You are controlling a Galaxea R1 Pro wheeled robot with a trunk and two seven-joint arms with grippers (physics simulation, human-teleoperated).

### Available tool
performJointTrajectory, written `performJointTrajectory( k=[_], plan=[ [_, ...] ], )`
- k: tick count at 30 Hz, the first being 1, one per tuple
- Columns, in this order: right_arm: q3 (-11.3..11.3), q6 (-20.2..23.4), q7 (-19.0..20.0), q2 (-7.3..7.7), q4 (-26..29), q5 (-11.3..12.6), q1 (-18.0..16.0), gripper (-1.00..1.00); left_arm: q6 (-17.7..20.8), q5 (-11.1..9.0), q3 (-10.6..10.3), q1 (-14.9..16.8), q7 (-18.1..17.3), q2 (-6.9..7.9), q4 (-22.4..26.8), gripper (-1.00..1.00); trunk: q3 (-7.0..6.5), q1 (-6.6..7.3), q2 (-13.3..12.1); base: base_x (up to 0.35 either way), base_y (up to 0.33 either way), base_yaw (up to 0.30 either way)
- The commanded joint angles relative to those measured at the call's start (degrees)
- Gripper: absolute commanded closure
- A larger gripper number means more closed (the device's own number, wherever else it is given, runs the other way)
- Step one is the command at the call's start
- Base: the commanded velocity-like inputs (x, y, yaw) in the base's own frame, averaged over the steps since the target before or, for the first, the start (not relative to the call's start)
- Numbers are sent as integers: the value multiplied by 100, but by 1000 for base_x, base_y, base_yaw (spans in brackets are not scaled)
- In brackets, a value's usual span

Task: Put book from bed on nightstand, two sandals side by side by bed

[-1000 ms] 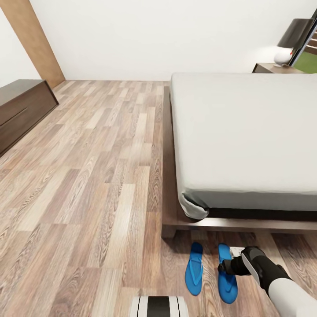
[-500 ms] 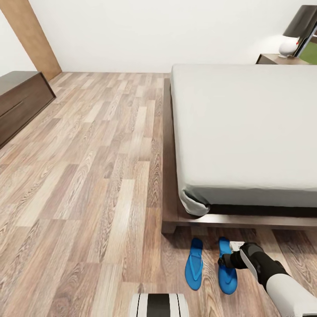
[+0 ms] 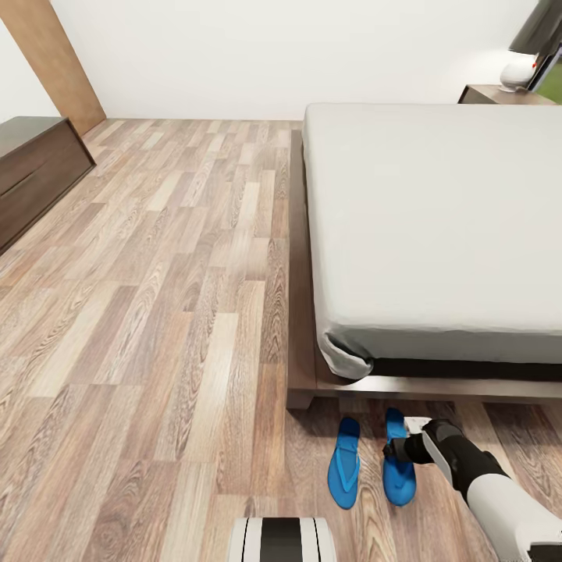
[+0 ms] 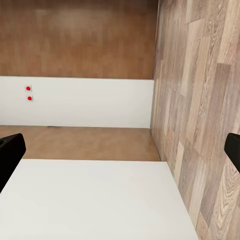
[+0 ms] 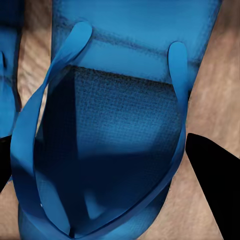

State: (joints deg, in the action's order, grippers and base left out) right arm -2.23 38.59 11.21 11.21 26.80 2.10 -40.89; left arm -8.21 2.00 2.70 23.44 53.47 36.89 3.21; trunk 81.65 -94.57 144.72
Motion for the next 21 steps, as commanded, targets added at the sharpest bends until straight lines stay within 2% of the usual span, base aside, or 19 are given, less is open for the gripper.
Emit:
performJointTrajectory(
  k=[1, 6, 8, 13, 17, 21],
  plan=[
    [-24, 26, 6, -22, 8, 18, -43, 100, -31, 20, 29, 3, 5, 1, -5, -100, 26, -2, 3, 0, 0, 0],
    [-23, 25, 11, -131, 9, 21, -138, 100, -32, 20, 29, 3, 5, 0, -5, -100, 137, -15, 9, 0, 0, 0],
    [-23, 22, 12, -161, 9, 20, -164, 100, -32, 20, 28, 3, 5, 1, -5, -100, 137, -15, 9, 0, 0, 0],
    [-23, 18, 19, -178, 9, 19, -178, 100, -31, 20, 34, 3, 5, 2, -5, -100, 137, -15, 9, 0, 0, 0],
    [-23, -38, 21, -182, 9, 16, -181, 100, -31, 20, 39, 3, 10, 8, -5, -100, 225, -25, 15, 0, 0, 0],
    [-23, -101, 22, -181, 5, 16, -182, 100, -31, 20, 44, 3, 113, 16, -5, -100, 225, -25, 15, 0, 0, 0]
  ],
)
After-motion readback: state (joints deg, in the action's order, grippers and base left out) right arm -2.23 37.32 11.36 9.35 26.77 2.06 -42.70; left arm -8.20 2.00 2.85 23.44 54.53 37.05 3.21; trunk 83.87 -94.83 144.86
